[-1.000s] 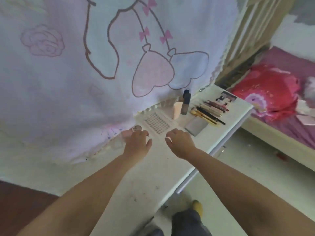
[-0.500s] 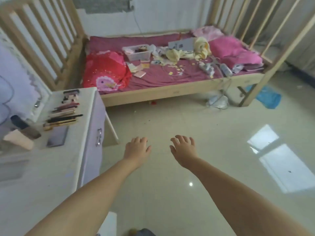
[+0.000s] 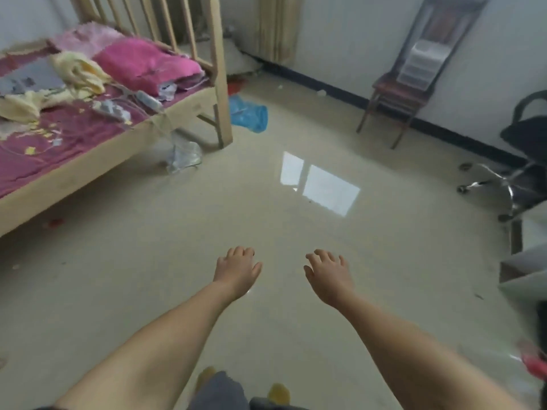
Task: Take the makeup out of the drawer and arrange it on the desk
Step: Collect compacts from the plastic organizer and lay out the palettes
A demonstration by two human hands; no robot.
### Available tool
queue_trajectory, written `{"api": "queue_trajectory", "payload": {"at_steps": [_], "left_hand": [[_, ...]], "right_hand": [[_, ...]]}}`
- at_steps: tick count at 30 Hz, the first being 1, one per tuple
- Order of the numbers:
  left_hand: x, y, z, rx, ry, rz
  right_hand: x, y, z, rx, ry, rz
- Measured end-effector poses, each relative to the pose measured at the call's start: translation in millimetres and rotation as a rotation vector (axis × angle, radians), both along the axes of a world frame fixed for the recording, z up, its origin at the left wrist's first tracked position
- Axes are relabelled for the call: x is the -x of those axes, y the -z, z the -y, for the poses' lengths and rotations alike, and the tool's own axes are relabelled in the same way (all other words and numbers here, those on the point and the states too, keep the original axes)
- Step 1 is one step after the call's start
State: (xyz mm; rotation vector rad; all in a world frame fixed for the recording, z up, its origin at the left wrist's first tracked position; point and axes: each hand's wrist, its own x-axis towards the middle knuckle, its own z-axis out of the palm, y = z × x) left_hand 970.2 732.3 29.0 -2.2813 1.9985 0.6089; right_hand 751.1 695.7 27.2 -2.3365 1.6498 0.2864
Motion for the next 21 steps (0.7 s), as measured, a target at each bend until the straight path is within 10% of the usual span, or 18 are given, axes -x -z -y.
{"api": "queue_trajectory", "payload": {"at_steps": [21], "left_hand": [[173.3,-14.6,477.8,0.012,0.561,0.060]], "right_hand": [[162.9,-4.7,372.0,0.039,0.504,-0.010]]}}
